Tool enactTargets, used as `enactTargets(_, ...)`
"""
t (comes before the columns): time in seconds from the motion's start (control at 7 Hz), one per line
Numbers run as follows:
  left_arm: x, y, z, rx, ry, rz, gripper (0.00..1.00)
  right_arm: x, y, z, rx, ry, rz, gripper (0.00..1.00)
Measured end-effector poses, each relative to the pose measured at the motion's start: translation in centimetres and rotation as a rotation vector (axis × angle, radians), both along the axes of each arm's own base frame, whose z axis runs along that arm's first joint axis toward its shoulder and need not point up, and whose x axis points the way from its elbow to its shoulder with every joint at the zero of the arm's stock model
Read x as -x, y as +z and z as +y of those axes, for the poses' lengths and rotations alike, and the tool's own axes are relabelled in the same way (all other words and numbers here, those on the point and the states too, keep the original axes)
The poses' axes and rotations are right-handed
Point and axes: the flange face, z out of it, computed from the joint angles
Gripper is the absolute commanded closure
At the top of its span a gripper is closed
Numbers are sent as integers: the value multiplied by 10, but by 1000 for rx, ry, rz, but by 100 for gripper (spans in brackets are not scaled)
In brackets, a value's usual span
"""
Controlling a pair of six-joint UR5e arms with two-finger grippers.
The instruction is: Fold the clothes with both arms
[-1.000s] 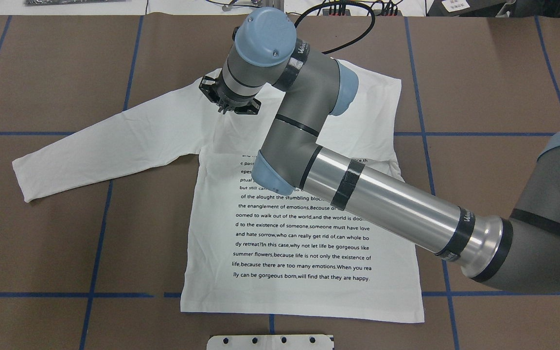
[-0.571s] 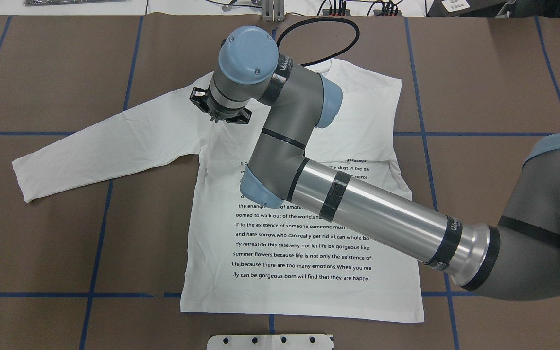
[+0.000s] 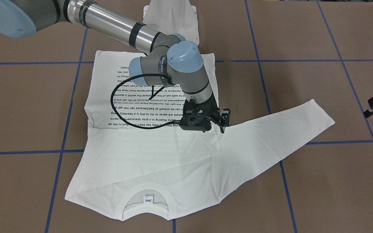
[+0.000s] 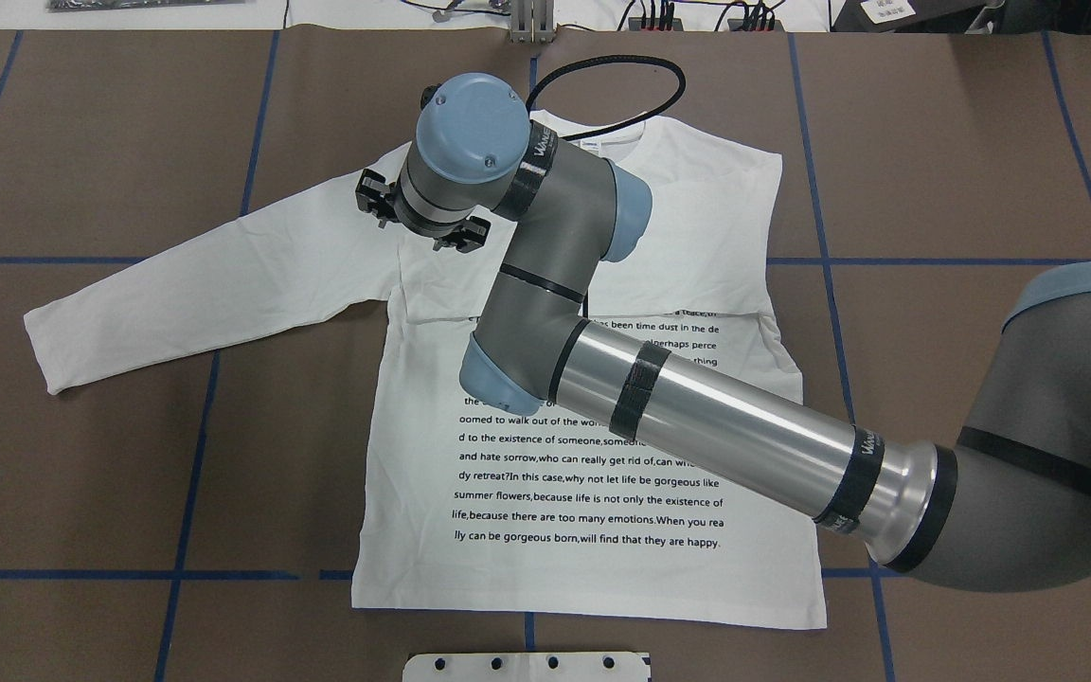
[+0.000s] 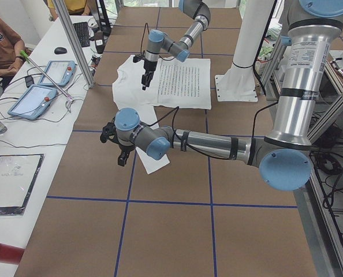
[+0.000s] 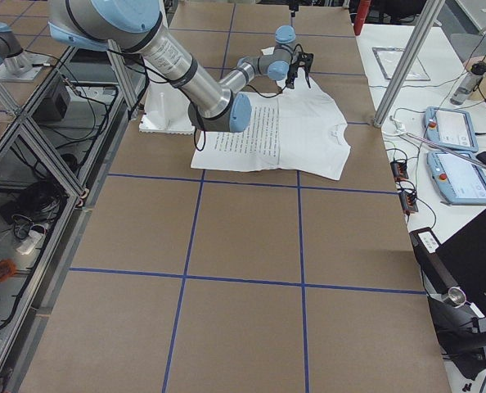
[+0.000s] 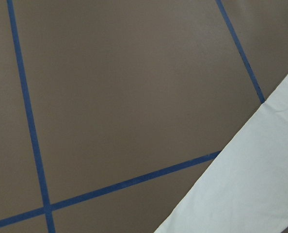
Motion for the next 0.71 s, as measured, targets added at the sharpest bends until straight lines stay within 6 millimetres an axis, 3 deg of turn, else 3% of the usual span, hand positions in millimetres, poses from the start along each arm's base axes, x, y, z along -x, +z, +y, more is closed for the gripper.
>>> enactTargets(0.14, -28, 9, -2, 41, -5, -13, 2, -8, -6, -1, 2, 9, -17, 1)
enactTargets(0.29, -59, 21, 3, 94, -5, -17, 7, -28, -3, -4, 8, 13, -40, 1)
enactTargets(0.57, -96, 52, 18, 191, -1, -19, 13, -82, 41, -13, 27, 2, -56, 1)
enactTargets(0.71, -110, 67, 25, 236, 3, -26, 15, -99, 58, -18, 32, 2, -52, 1)
